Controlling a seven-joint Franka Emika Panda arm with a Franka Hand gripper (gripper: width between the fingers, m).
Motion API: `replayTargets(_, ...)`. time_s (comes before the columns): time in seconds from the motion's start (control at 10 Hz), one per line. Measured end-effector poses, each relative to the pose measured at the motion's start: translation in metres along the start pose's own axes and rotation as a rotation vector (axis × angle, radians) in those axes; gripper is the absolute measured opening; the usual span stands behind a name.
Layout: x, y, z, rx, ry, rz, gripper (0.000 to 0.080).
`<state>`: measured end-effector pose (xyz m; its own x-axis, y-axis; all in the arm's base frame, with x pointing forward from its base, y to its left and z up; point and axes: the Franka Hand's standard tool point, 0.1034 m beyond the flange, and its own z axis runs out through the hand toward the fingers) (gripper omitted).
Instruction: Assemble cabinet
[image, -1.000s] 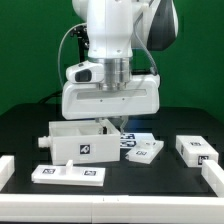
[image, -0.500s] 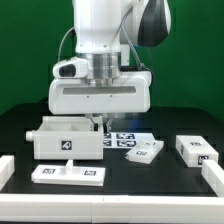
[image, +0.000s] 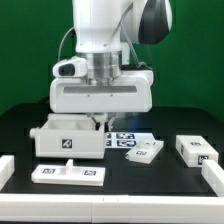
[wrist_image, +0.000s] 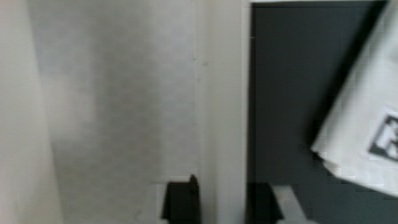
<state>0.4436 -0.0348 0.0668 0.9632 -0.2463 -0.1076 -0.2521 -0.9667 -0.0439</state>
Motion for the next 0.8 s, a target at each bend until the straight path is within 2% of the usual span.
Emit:
replayTargets(0.2,0.021,-0.02,-0.018,0.017,-0.006,0.214,0.0088)
replayTargets(0.3,0.023,-0.023,-0.019,0.033,-0.001,0.277,0.0088)
replayTargets(0.5,0.019,-0.022,-0.015,0.029,-0.012,0.377,0.0088)
replayTargets(0.6,0.021,-0.026,-0.017,0.026,-0.038,0.525,0.0088)
replayTargets(0.7,0.044,-0.038,-0.028,0.021,-0.072,0.703,0.0088)
replayTargets(0.8,0.072,-0.05,-0.035,0.028,-0.065,0.835,0.0088)
